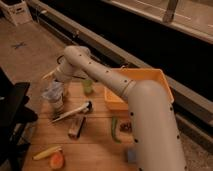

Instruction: Place towel in paper cup

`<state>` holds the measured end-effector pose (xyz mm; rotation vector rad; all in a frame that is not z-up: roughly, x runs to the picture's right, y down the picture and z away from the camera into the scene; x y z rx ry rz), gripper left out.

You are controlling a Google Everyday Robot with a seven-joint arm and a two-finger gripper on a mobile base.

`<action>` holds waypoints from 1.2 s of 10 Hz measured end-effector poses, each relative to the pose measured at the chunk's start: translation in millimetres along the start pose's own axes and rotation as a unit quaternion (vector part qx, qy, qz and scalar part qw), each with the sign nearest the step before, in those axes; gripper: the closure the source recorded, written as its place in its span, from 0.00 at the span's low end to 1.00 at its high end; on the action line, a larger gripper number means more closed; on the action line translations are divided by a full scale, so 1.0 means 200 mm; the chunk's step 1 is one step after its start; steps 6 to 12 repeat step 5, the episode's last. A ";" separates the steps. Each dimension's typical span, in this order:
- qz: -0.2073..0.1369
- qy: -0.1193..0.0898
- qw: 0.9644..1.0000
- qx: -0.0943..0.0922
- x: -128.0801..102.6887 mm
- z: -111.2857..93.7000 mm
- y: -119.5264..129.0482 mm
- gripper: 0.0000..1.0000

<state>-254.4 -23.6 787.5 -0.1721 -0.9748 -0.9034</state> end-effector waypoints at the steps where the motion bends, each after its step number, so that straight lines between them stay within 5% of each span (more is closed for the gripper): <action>1: 0.006 0.018 1.000 0.006 0.02 -0.10 0.04 0.20; 4: 0.036 0.068 0.997 0.018 0.09 -0.35 0.21 0.20; 12: 0.039 0.072 0.996 0.019 0.09 -0.37 0.23 0.20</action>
